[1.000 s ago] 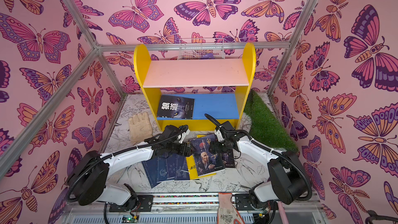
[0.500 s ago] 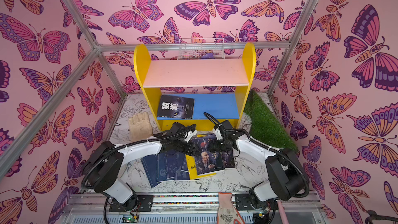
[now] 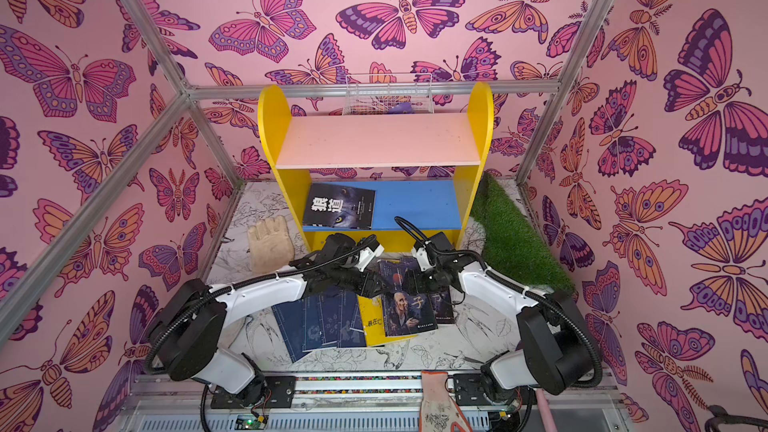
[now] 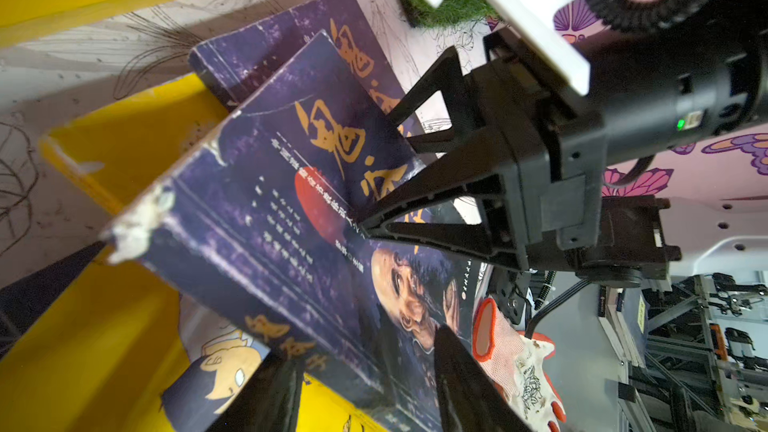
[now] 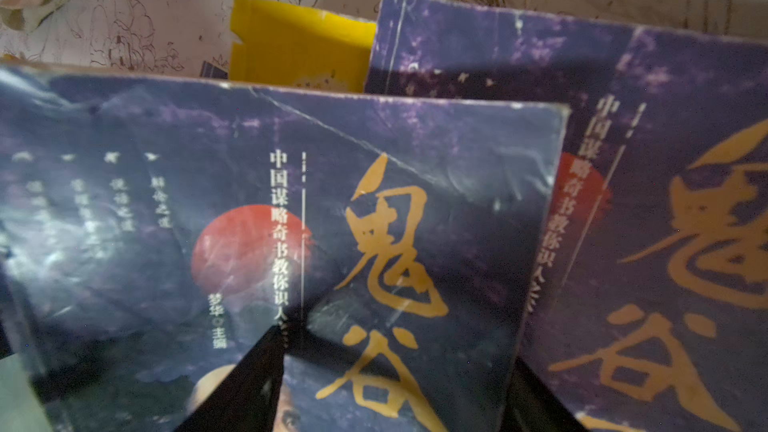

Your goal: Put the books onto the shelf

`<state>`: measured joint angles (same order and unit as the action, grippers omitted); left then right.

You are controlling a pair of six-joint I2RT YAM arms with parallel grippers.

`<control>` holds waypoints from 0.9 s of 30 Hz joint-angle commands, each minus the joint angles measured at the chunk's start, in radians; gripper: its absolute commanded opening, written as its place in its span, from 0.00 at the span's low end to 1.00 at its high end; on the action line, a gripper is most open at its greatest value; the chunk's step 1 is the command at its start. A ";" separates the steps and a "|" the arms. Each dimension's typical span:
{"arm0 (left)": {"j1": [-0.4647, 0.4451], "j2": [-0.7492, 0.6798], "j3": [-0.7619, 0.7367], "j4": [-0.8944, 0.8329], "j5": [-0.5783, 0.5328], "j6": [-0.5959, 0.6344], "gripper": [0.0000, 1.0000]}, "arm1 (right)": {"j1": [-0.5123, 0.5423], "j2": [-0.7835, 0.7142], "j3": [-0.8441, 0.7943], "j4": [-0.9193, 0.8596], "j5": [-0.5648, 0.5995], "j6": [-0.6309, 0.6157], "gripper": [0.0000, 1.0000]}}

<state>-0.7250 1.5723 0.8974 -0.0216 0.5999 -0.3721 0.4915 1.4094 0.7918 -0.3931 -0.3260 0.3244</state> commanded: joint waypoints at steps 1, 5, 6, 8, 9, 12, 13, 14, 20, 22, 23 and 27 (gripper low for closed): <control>-0.014 0.037 0.038 0.070 0.044 0.013 0.51 | 0.015 -0.057 -0.006 0.042 -0.068 -0.038 0.71; -0.014 0.066 0.054 0.069 0.016 0.006 0.46 | 0.015 -0.096 -0.014 0.070 -0.074 -0.022 0.71; -0.014 0.069 0.056 0.068 0.007 0.003 0.41 | 0.015 -0.101 -0.018 0.077 -0.075 -0.016 0.71; -0.014 0.068 0.056 0.067 -0.012 -0.001 0.27 | 0.015 -0.106 -0.023 0.089 -0.075 -0.003 0.71; -0.014 0.061 0.054 0.067 -0.020 -0.002 0.19 | 0.015 -0.109 -0.023 0.088 -0.072 0.000 0.71; -0.014 0.008 0.030 0.078 -0.061 -0.009 0.00 | 0.009 -0.125 -0.031 0.086 -0.040 0.018 0.72; -0.014 -0.020 0.014 0.094 -0.071 -0.013 0.00 | 0.003 -0.136 -0.037 0.091 -0.026 0.029 0.73; -0.013 -0.047 -0.002 0.113 -0.071 -0.018 0.00 | -0.005 -0.154 -0.048 0.102 -0.011 0.045 0.75; 0.028 -0.263 -0.157 0.360 -0.065 -0.160 0.00 | -0.091 -0.351 -0.132 0.208 0.065 0.146 0.87; 0.054 -0.360 -0.228 0.478 -0.103 -0.245 0.00 | -0.121 -0.415 -0.148 0.235 0.057 0.159 0.89; 0.067 -0.390 -0.258 0.538 -0.126 -0.286 0.00 | -0.130 -0.439 -0.148 0.237 0.055 0.161 0.90; 0.113 -0.482 -0.365 0.800 -0.255 -0.486 0.00 | -0.146 -0.492 -0.146 0.291 -0.050 0.182 0.93</control>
<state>-0.6365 1.1389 0.5724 0.4583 0.4477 -0.6838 0.3519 0.9340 0.6460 -0.1734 -0.3115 0.4732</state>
